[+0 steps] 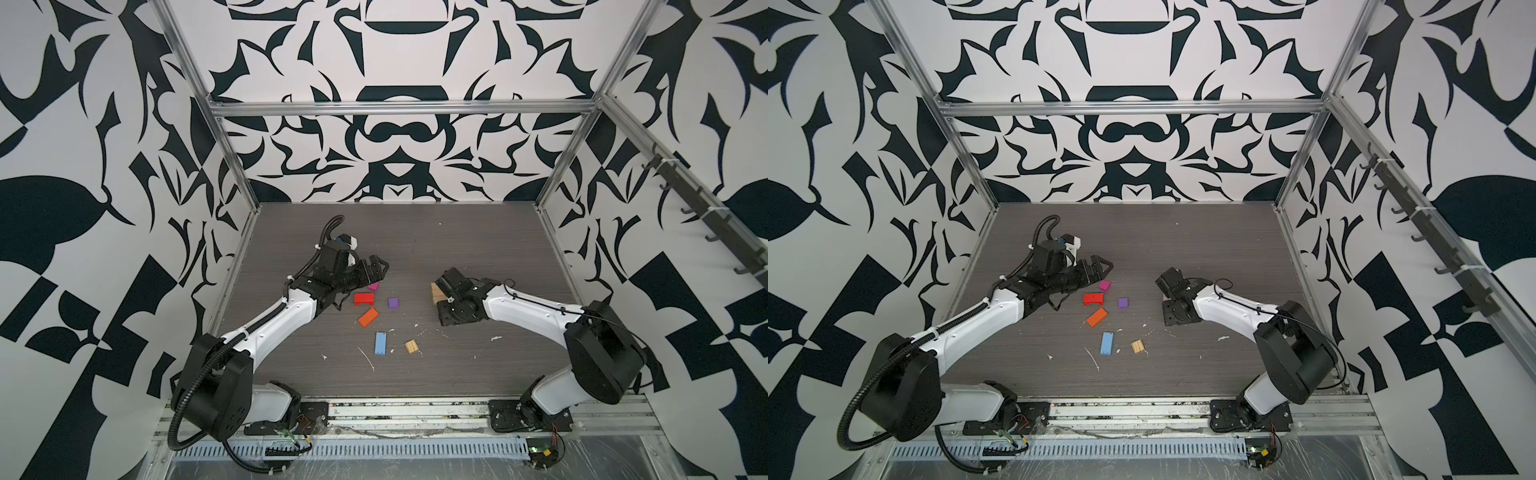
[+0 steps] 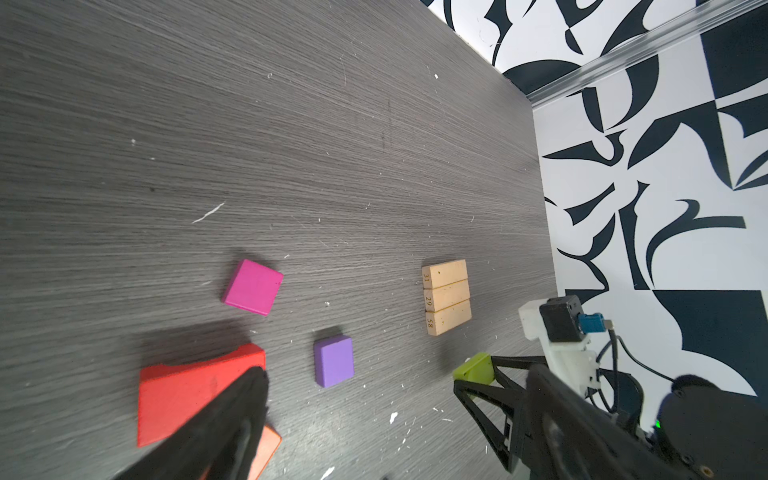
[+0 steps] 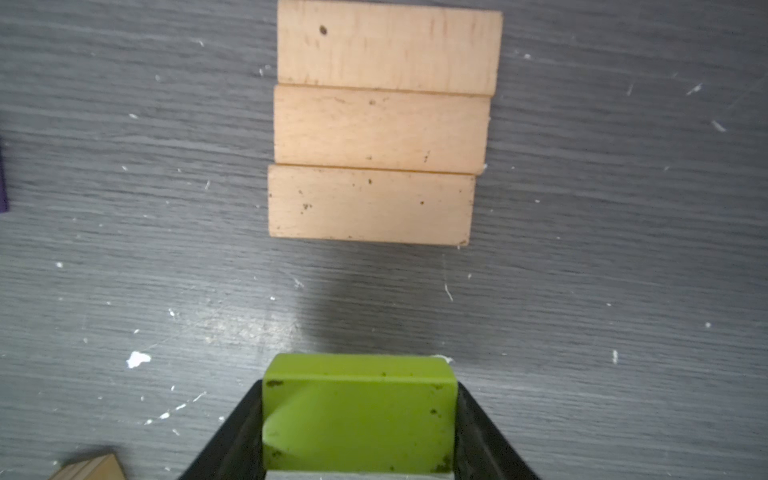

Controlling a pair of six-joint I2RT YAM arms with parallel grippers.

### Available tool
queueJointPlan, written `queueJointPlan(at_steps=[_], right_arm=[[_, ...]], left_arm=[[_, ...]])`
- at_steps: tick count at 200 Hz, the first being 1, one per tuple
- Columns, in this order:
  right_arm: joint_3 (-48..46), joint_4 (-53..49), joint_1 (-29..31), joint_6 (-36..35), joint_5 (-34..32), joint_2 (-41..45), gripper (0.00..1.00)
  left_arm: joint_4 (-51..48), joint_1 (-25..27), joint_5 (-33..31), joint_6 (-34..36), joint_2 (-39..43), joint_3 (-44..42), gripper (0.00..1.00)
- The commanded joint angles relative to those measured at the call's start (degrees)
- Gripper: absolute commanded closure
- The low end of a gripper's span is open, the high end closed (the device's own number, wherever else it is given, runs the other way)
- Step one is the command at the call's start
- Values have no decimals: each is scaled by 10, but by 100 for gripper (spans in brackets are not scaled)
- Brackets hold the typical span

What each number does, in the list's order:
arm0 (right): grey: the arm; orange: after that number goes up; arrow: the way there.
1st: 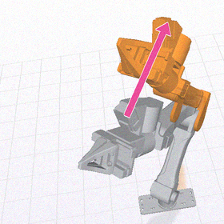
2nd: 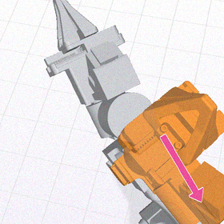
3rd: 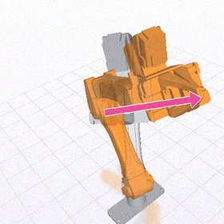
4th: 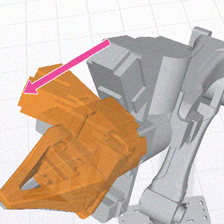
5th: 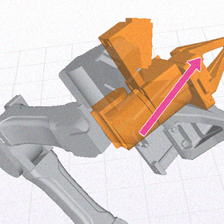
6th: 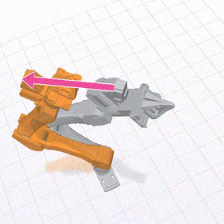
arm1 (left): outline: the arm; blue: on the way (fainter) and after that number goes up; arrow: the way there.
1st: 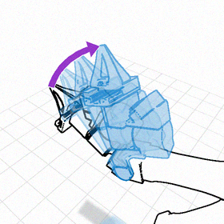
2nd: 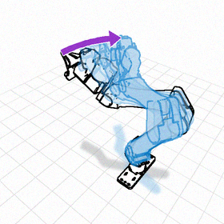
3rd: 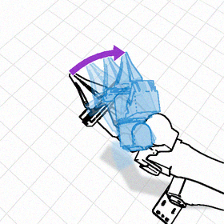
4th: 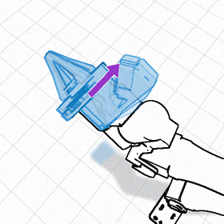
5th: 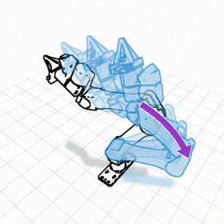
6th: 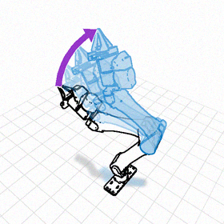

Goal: Build the wood block tower
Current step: 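Lift the lime block with the right gripper and carry it toward the bars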

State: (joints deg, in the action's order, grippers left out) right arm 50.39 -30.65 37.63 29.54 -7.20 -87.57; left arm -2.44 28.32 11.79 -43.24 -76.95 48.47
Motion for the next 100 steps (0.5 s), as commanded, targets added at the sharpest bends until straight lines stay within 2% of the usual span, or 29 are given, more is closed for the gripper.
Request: queueJointPlan(at_steps=[1, 63, 100], right_arm=[[1, -7, -2, -6, 3, 4, 44], [3, -14, -2, -15, 4, 10, 44], [9, -13, -1, -48, 25, 17, 44]], left_arm=[[-6, 2, 2, 4, 7, 7, 0], [-8, 2, 3, 5, 5, 4, 0], [-7, 2, 7, 4, 0, 6, 1]])
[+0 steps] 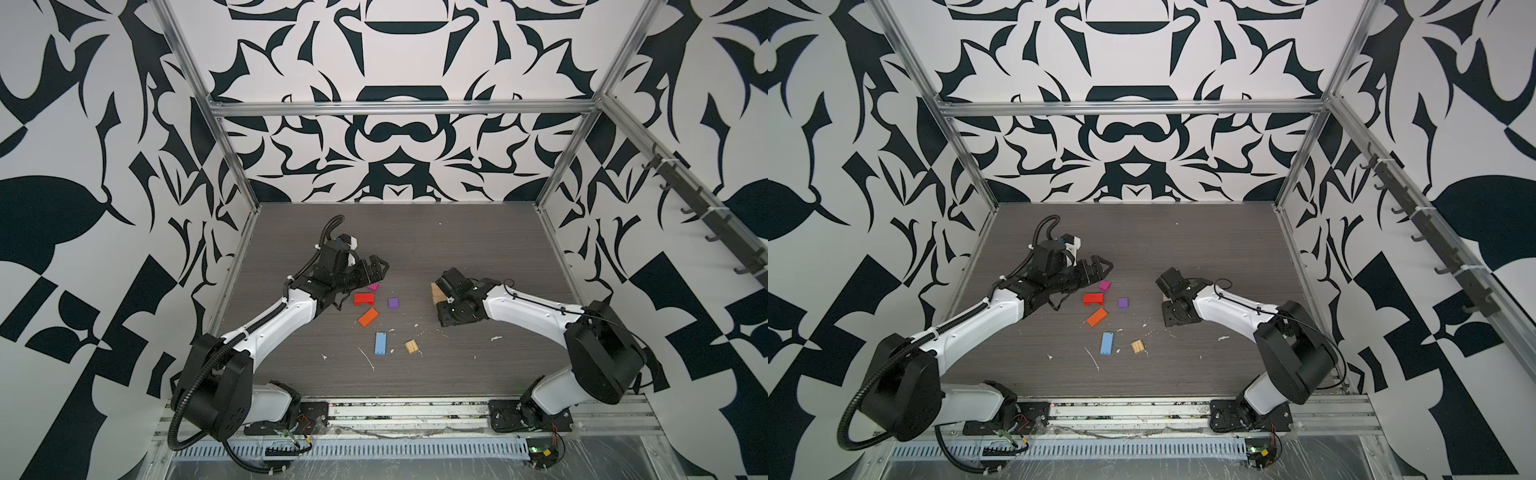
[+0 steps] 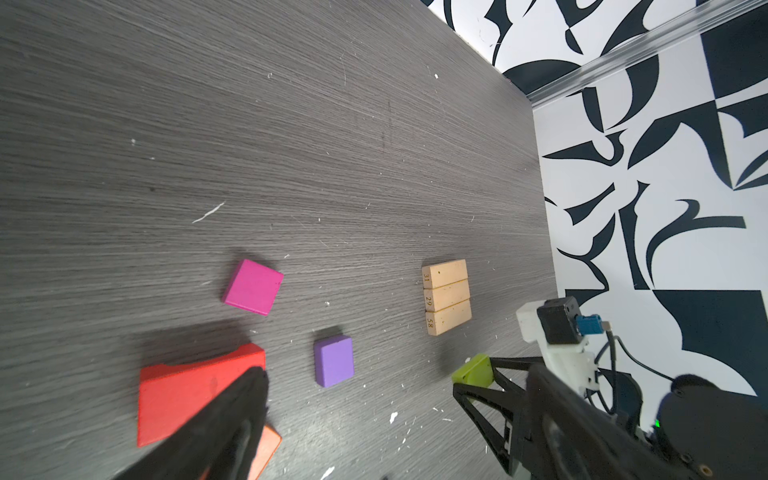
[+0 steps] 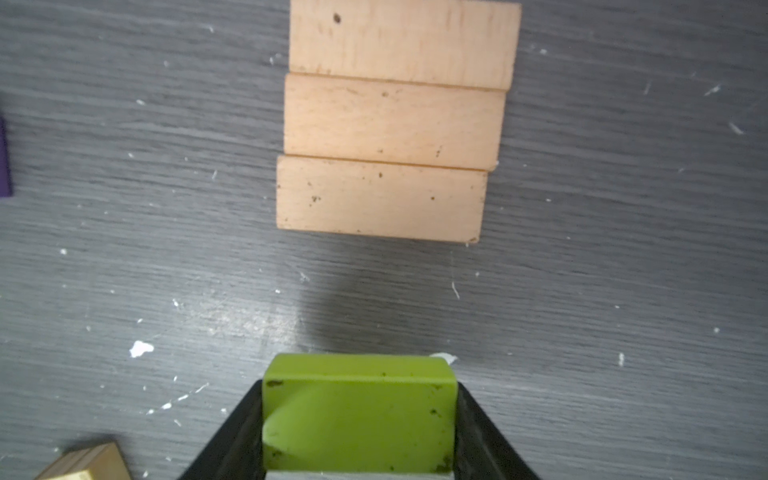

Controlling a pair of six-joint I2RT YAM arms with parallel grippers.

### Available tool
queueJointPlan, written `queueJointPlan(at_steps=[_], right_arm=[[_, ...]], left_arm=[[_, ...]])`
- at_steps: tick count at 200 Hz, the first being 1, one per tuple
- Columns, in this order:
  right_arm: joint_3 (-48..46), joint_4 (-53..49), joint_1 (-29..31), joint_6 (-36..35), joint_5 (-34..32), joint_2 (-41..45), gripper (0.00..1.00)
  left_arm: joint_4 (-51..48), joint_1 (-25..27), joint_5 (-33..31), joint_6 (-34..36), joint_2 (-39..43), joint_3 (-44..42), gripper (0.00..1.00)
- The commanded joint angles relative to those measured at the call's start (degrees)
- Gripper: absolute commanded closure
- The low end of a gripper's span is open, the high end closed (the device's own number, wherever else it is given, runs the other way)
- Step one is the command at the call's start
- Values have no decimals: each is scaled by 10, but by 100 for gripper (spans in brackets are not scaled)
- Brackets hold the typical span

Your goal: Build the wood block tower

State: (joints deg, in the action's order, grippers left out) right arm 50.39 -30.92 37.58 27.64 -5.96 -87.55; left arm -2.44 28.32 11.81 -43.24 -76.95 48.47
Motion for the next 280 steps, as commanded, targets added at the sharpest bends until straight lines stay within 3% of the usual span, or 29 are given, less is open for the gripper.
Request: queueJointPlan(at_steps=[1, 62, 156, 250, 280], right_arm=[[9, -11, -1, -29, 13, 16, 44], [8, 10, 2, -64, 31, 1, 44], [13, 17, 7, -66, 30, -53, 39], [14, 9, 6, -58, 45, -39, 18], [7, 2, -13, -41, 74, 6, 7]], left_arm=[[-7, 2, 7, 4, 0, 6, 1], [-46, 2, 14, 35, -15, 13, 0], [-148, 4, 42, 177, -32, 60, 2], [-209, 81, 36, 308, -75, 108, 4], [-224, 121, -9, 355, -90, 121, 4]])
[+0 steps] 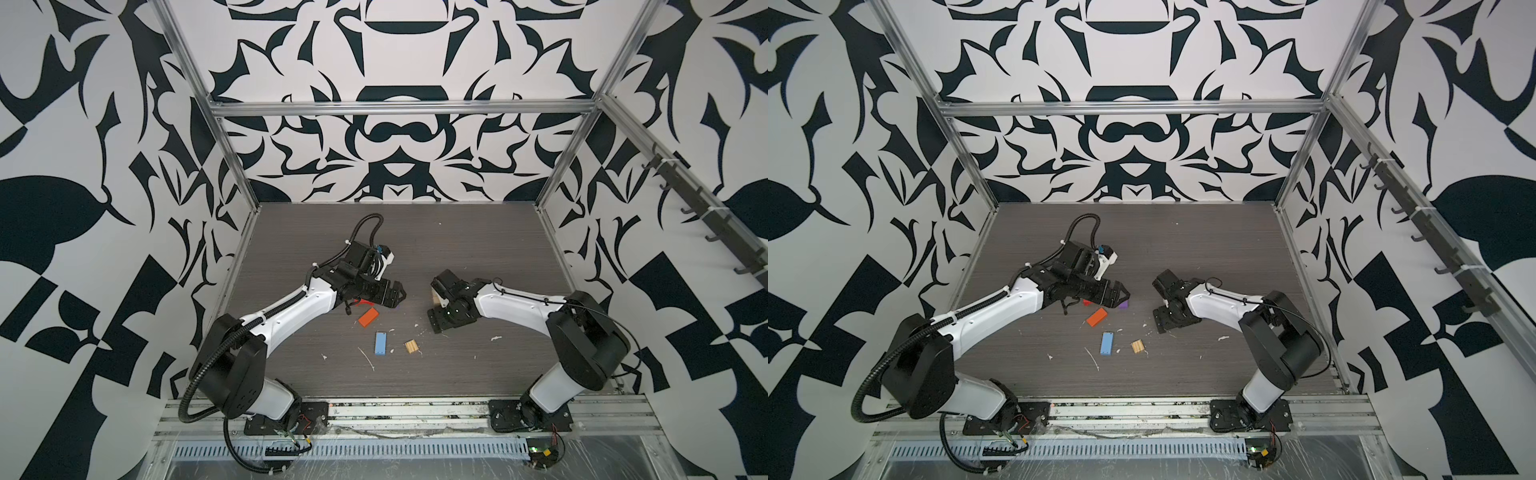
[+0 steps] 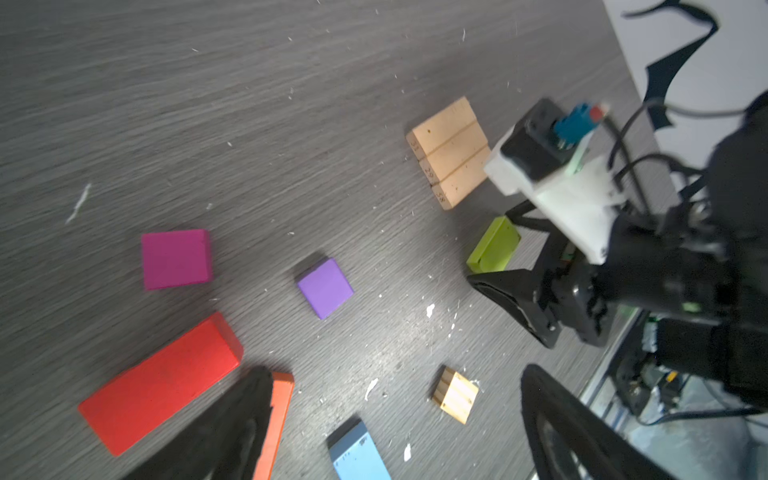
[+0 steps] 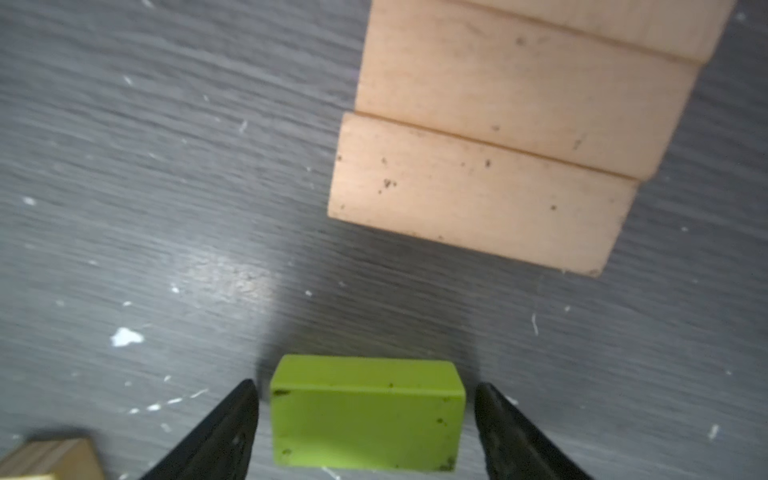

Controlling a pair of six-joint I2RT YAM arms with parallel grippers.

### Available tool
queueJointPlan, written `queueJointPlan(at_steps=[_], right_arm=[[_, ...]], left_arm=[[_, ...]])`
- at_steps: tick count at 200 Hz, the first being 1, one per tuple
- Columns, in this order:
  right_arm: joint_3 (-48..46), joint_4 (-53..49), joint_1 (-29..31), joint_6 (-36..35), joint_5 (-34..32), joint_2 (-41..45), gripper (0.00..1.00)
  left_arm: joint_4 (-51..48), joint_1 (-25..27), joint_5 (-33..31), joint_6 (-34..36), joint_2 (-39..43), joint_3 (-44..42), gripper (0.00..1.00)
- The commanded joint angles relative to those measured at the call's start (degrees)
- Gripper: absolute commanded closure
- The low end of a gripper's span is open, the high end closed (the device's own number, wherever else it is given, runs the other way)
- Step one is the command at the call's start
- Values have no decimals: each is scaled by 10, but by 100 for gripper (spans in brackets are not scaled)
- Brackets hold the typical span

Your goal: Build the wood block tower

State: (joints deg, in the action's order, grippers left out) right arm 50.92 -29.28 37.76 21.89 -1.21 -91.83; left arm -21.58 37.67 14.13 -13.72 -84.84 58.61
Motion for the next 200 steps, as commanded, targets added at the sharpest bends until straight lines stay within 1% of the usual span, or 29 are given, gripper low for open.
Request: queueJointPlan(at_steps=[1, 11, 36, 64, 107, 142, 145, 169, 200], right_arm=[[2, -15, -15, 17, 29, 50, 7], [1, -20, -27, 26, 42, 63, 6], [0, -43, -58, 42, 28, 90, 6], [-11, -52, -101, 61, 35, 118, 7], [-26, -49, -152, 85, 41, 174, 8], [-37, -43, -192, 81, 68, 204, 7], [-37, -43, -196, 81, 70, 205, 7], [-42, -38, -210, 83, 81, 212, 7], [-52, -31, -225, 80, 91, 222, 7]], left_arm=[[-32, 29, -33, 61, -11, 21, 5], [-32, 40, -43, 73, -15, 22, 5], [-31, 67, -46, 97, -28, 32, 5], [-13, 100, -55, 112, -45, 42, 5], [4, 141, -63, 105, -99, 77, 12], [-7, 175, -89, 113, -150, 119, 14], [-7, 178, -89, 114, -154, 123, 18], [-8, 194, -88, 113, -184, 149, 22], [-27, 211, -93, 118, -223, 192, 24]])
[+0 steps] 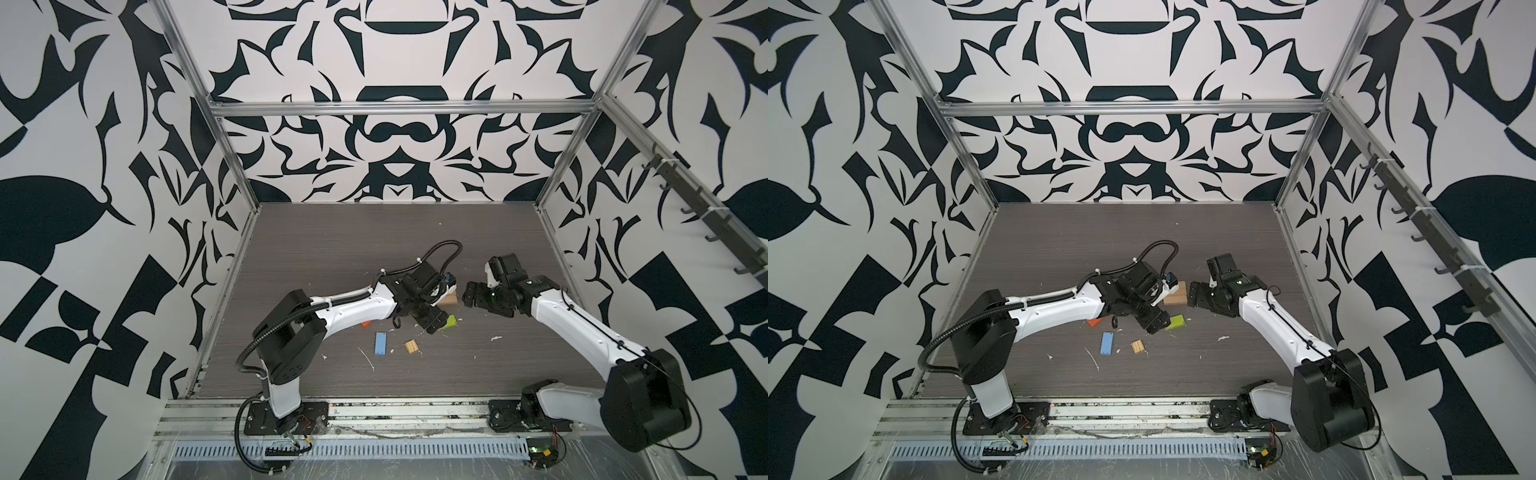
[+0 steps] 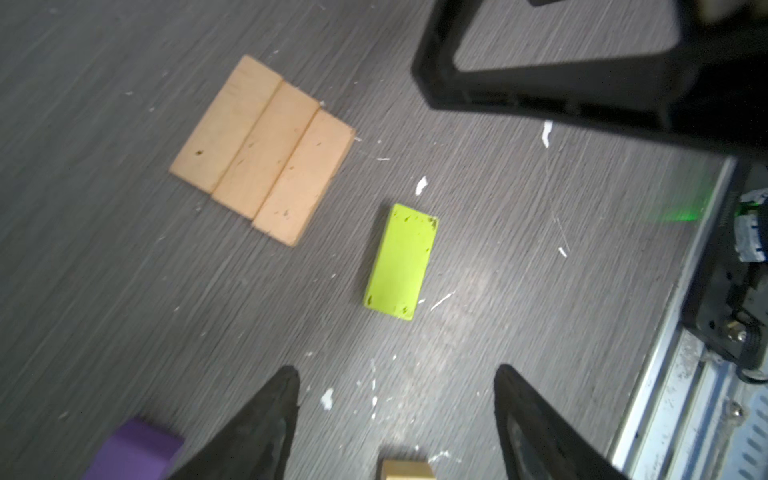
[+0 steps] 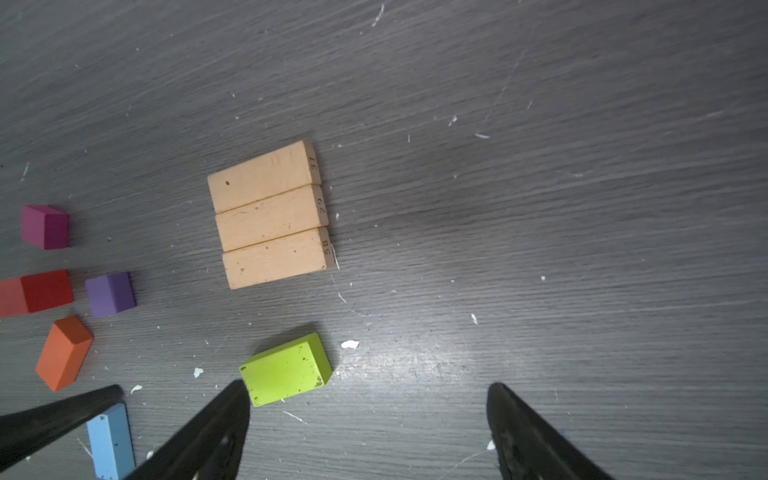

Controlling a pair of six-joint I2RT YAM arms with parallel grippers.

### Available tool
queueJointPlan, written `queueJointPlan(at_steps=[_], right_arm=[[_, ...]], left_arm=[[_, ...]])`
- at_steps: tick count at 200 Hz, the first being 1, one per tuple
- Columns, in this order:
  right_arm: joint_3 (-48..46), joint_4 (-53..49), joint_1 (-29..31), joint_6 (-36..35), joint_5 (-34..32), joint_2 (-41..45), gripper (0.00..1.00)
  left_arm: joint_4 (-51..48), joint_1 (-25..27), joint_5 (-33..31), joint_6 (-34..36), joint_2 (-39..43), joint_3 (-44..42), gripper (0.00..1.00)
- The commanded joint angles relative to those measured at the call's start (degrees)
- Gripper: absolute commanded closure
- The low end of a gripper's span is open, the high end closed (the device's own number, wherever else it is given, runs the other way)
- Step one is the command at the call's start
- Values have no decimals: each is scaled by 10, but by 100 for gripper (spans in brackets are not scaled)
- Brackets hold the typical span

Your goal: Build the wood block tower

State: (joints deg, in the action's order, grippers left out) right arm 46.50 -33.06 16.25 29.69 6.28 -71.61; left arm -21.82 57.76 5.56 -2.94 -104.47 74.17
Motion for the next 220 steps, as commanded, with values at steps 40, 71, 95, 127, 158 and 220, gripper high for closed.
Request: queueJointPlan(at_steps=[40, 71, 95, 127, 158, 220], right_arm=[[-24, 13, -39, -9, 32, 40, 7], [-27, 11, -59, -15, 33, 53, 7], [-33, 2, -72, -17, 16, 65, 7], [-43, -3, -93, -21, 11, 79, 7], [-48, 2, -100, -26, 24, 78, 7], [-37, -3, -104, -29, 32, 75, 7]], left_arm=[[-49, 32, -27, 25, -71, 89, 25], [-65, 37, -28, 26, -101, 118, 28], [-79, 37, -30, 28, -117, 132, 31], [-81, 37, -33, 30, -129, 131, 32], [-78, 37, -36, 30, -144, 133, 33], [-69, 41, -46, 23, -165, 135, 36]])
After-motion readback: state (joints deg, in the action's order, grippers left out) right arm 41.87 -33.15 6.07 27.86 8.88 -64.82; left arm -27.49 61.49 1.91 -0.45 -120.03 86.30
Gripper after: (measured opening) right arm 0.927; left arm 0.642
